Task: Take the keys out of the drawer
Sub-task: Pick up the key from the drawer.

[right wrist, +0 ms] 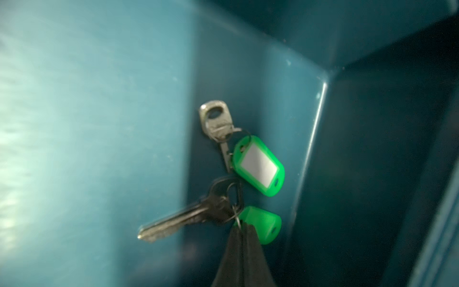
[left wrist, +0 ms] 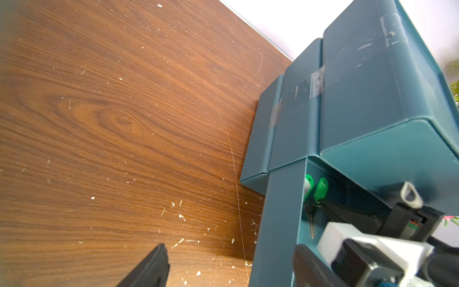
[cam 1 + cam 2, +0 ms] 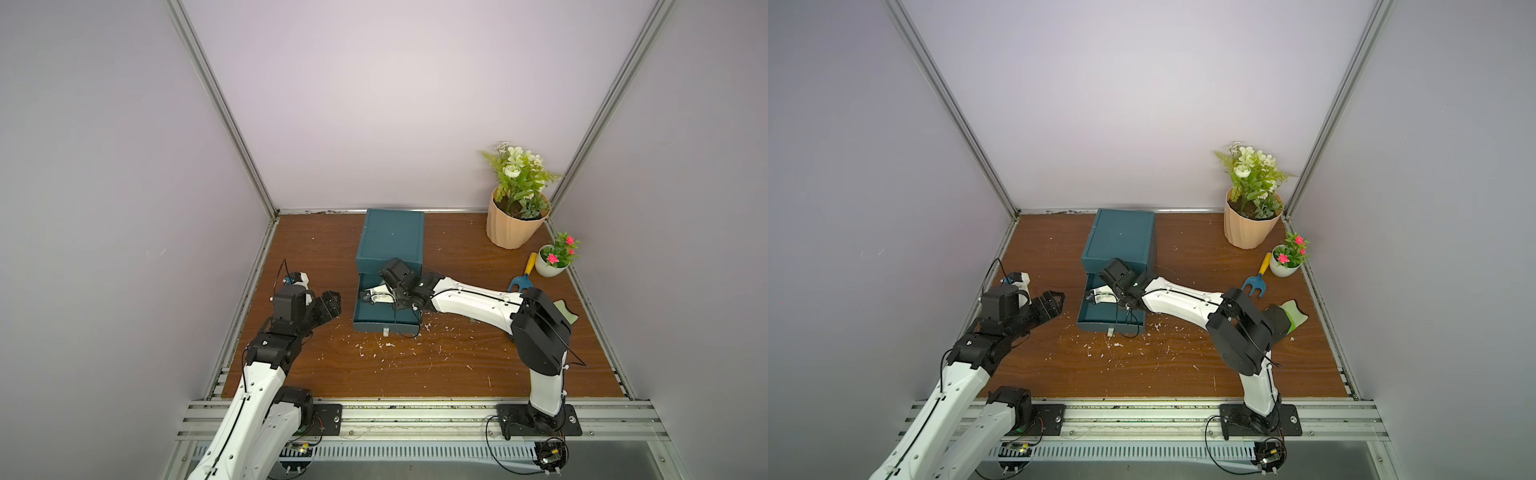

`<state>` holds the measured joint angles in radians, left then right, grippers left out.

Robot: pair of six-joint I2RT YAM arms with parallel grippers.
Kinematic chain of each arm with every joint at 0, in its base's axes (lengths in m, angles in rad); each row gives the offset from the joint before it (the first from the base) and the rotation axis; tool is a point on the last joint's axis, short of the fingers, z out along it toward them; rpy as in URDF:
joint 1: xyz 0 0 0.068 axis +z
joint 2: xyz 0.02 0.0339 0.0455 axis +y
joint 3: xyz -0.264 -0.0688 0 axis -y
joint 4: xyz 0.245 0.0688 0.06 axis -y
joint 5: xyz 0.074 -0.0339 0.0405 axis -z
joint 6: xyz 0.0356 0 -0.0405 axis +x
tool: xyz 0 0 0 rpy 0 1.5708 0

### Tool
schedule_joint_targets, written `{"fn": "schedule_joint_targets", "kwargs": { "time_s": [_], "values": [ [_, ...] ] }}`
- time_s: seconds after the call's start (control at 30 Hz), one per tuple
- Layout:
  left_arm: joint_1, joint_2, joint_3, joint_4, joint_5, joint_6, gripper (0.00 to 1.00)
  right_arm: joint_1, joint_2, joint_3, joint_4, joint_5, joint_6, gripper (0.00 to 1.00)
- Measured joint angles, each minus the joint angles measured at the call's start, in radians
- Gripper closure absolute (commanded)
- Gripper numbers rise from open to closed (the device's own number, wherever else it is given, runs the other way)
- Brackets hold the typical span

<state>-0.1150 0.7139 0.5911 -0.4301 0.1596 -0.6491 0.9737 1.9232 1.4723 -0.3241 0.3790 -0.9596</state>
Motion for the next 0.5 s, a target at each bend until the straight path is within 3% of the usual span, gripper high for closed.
{"fn": "schedule_joint_targets", "kwargs": {
  "time_s": [0.5],
  "values": [
    [0.000,0.005,0.020,0.004,-0.007,0.000,0.20,0.000,-0.142,-0.002,-0.008,-0.077,0.002,1.00]
  ]
}}
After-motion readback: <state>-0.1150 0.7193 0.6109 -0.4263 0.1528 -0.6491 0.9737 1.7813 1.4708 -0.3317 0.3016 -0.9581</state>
